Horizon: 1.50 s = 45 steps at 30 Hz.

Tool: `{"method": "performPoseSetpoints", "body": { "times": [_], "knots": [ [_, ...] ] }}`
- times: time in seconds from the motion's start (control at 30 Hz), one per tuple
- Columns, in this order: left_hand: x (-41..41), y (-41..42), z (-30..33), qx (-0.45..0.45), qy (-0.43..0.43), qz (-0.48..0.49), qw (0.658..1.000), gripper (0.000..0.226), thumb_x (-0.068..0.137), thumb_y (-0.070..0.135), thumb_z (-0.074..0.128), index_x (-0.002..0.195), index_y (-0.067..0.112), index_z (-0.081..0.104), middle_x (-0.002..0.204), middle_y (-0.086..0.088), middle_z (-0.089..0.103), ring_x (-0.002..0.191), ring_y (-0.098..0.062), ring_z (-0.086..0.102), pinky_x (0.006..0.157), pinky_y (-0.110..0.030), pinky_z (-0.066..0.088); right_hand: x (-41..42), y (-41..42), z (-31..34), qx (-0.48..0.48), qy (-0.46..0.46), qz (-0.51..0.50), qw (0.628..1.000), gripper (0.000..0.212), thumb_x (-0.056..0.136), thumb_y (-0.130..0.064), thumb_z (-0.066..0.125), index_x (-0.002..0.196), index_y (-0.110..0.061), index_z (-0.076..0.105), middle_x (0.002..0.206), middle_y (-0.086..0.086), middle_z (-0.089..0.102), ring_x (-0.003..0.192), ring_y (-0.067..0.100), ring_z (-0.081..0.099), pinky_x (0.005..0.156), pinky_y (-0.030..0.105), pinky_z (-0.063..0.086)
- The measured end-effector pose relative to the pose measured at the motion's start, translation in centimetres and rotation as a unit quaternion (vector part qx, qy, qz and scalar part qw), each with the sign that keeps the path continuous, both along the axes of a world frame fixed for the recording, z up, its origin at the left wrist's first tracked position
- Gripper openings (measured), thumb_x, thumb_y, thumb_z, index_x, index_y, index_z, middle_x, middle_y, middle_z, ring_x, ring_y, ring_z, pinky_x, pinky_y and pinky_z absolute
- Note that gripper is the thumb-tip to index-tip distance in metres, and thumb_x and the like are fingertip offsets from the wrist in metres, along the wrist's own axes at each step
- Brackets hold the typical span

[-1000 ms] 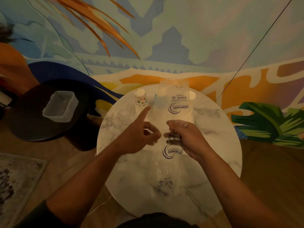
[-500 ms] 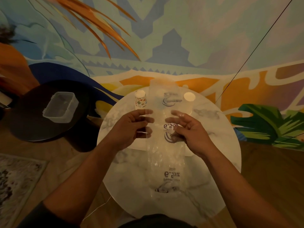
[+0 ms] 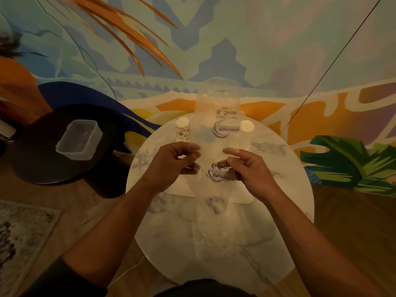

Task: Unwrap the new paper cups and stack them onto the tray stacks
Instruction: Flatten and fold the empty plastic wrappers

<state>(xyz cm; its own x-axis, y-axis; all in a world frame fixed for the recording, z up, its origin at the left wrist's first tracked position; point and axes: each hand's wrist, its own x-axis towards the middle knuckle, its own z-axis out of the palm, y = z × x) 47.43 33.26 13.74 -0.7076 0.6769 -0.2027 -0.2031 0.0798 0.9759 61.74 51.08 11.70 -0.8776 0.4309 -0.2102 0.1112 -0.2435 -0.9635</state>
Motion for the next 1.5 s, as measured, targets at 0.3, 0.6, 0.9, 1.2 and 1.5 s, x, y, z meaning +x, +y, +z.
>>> {"method": "performPoseSetpoints", "body": {
  "times": [0.3,0.6,0.9,1.2,1.5],
  "knots": [
    [-0.4,0.1,0.0,-0.025,-0.069,0.019,0.997,0.03,0.098,-0.013,0.045,0.084,0.001,0.067,0.091,-0.011,0.076,0.064,-0.021,0.072,0.06,-0.03,0.06,-0.8,-0.1,-0.3,0.022,0.023,-0.037,0.999,0.044,0.087,0.016,0.06,0.077,-0.021,0.083,0.078,-0.003,0.077,0.057,0.014,0.067,0.053,0.031,0.056],
    [-0.8,0.1,-0.2,-0.095,-0.2,-0.075,0.972,0.035,0.1,0.043,0.052,0.119,0.015,0.061,0.092,-0.01,0.077,0.074,-0.026,0.075,0.066,-0.036,0.063,-0.8,1.4,-2.4,0.423,0.093,0.019,0.901,0.046,0.076,0.022,0.049,0.085,-0.009,0.081,0.112,0.001,0.072,0.105,0.013,0.068,0.086,0.032,0.055],
    [-1.8,0.0,0.3,-0.073,0.041,-0.032,0.996,0.041,0.091,-0.001,0.068,0.129,0.008,0.059,0.089,-0.003,0.072,0.078,-0.015,0.072,0.073,-0.031,0.062,-1.7,-0.1,0.2,-0.036,-0.032,-0.011,0.999,0.035,0.107,-0.025,0.044,0.141,-0.027,0.053,0.112,-0.001,0.075,0.096,0.021,0.074,0.087,0.037,0.059],
    [-1.3,0.5,0.0,-0.036,-0.041,-0.035,0.998,0.055,0.081,0.026,0.073,0.132,0.02,0.054,0.111,-0.006,0.075,0.101,-0.021,0.073,0.077,-0.031,0.06,-1.8,-1.5,-0.6,0.061,-0.004,-0.001,0.998,0.04,0.094,-0.002,0.067,0.13,-0.012,0.051,0.088,0.0,0.074,0.084,0.022,0.075,0.069,0.036,0.062],
    [-0.4,0.4,-1.8,-0.066,-0.015,-0.032,0.997,0.015,0.098,0.007,0.061,0.11,0.014,0.067,0.087,-0.005,0.075,0.071,-0.018,0.07,0.065,-0.028,0.059,-1.7,-0.9,-1.0,-0.002,-0.025,0.015,1.0,0.039,0.093,0.0,0.068,0.129,-0.013,0.057,0.108,0.014,0.076,0.098,0.032,0.074,0.08,0.042,0.063]
  ]
}}
